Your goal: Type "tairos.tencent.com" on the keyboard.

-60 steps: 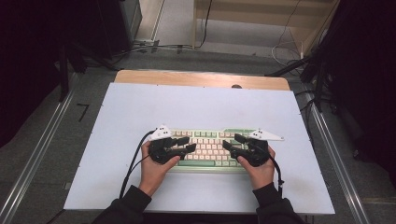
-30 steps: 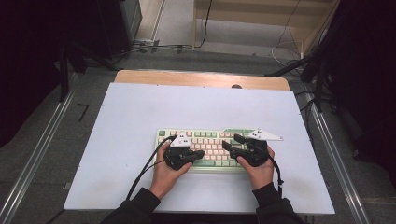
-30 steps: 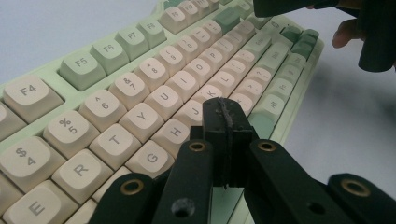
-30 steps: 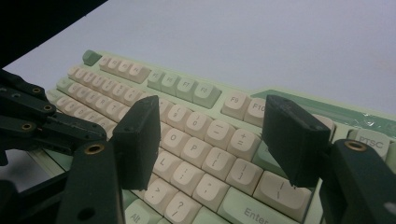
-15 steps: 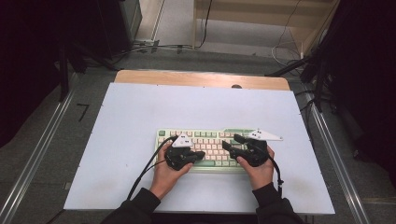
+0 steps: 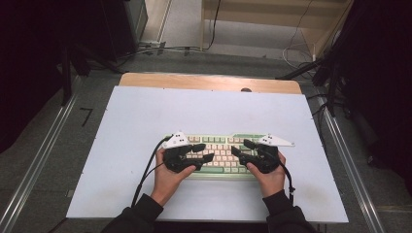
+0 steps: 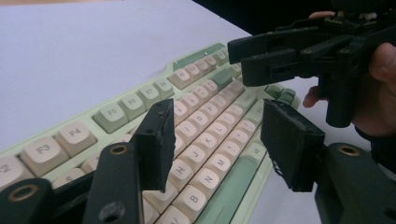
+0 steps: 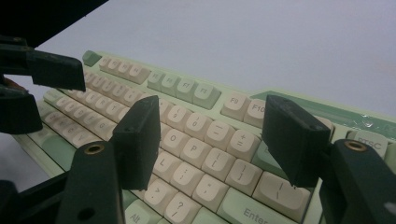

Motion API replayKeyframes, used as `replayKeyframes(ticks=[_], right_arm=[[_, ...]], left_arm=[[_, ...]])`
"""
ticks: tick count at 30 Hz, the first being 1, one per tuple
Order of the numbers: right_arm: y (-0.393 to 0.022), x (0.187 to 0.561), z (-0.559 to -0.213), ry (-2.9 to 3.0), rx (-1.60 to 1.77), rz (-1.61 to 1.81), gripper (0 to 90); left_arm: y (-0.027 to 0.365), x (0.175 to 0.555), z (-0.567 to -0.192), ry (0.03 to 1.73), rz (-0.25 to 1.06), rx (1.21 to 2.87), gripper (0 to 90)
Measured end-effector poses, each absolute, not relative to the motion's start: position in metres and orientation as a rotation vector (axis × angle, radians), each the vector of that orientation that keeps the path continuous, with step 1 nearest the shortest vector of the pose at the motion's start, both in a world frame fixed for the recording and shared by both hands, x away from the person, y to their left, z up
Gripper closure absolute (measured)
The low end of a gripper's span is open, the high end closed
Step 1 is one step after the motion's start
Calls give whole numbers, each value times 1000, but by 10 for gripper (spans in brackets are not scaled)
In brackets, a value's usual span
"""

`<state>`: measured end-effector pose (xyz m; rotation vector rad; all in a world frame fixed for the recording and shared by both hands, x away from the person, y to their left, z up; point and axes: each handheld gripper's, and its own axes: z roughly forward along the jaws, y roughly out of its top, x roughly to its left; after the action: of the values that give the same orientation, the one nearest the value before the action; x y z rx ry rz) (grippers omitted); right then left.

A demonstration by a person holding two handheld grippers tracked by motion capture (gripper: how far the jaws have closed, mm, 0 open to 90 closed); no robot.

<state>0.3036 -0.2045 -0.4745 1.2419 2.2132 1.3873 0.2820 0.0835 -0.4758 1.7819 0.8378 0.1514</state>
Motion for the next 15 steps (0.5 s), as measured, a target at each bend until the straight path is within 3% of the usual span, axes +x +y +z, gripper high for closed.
replayKeyframes(ticks=[4, 15], right_arm=[[-204, 304, -474, 2215, 1241, 1387, 356], [-204, 303, -474, 2216, 1237, 1384, 356]], left_arm=[[89, 282, -476, 857, 154, 1767, 414], [105, 279, -472, 876, 172, 1755, 413]])
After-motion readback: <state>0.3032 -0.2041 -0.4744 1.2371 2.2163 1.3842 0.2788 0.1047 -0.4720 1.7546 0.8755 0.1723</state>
